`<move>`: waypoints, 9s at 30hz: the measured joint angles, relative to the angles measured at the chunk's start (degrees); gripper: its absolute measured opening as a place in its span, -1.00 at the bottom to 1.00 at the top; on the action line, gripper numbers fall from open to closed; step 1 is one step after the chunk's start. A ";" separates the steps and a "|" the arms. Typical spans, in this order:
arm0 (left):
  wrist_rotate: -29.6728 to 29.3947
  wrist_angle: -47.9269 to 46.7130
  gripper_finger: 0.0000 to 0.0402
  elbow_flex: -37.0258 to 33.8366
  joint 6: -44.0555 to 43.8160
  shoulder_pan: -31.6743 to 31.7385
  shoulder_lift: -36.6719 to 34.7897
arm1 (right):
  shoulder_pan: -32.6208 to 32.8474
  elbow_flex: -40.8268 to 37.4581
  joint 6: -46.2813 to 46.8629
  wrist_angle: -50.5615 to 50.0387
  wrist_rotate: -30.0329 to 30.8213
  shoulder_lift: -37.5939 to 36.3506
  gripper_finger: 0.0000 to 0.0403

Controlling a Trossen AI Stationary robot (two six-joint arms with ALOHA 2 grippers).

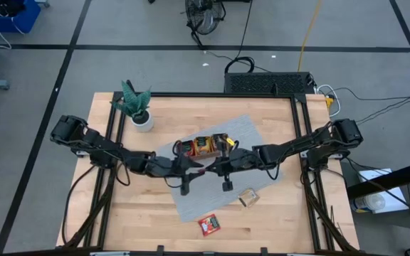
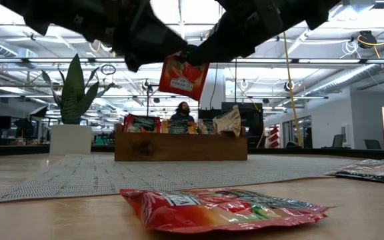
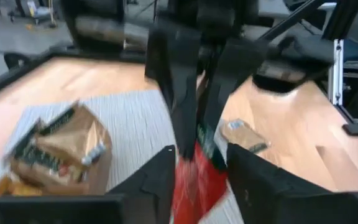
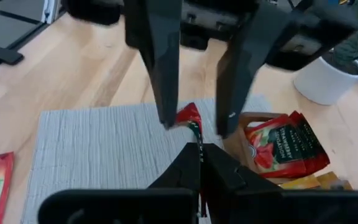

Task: Pick & Place Tea
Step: Put the top red tea into the left part of the wooden organizer, then put the red tea into the left part of the wooden organizer

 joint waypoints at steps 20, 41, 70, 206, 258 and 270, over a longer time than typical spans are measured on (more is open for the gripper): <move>-0.56 -6.99 -0.08 0.74 11.45 -2.07 -1.11 | 0.42 0.00 0.48 -1.40 -0.04 0.00 -1.00; 1.65 -2.68 -0.17 0.67 8.63 2.41 -1.07 | 0.37 -0.02 -0.07 -0.05 -0.11 0.00 -1.00; -11.81 15.17 -0.99 -19.57 9.90 2.56 -10.03 | 0.89 -2.38 3.89 -5.16 3.01 -3.69 -0.81; 9.16 -35.68 -0.99 28.08 8.88 -12.77 26.92 | 20.28 -2.78 2.44 -10.55 -8.85 -4.46 -0.83; 1.58 -51.81 -0.98 28.12 -11.98 -6.66 24.37 | 20.26 -2.75 3.09 -11.16 -8.81 -4.46 -0.83; 5.95 -53.69 -0.70 28.08 -8.65 -7.27 20.52 | 20.13 -5.05 3.96 -9.89 -5.67 -4.46 -0.83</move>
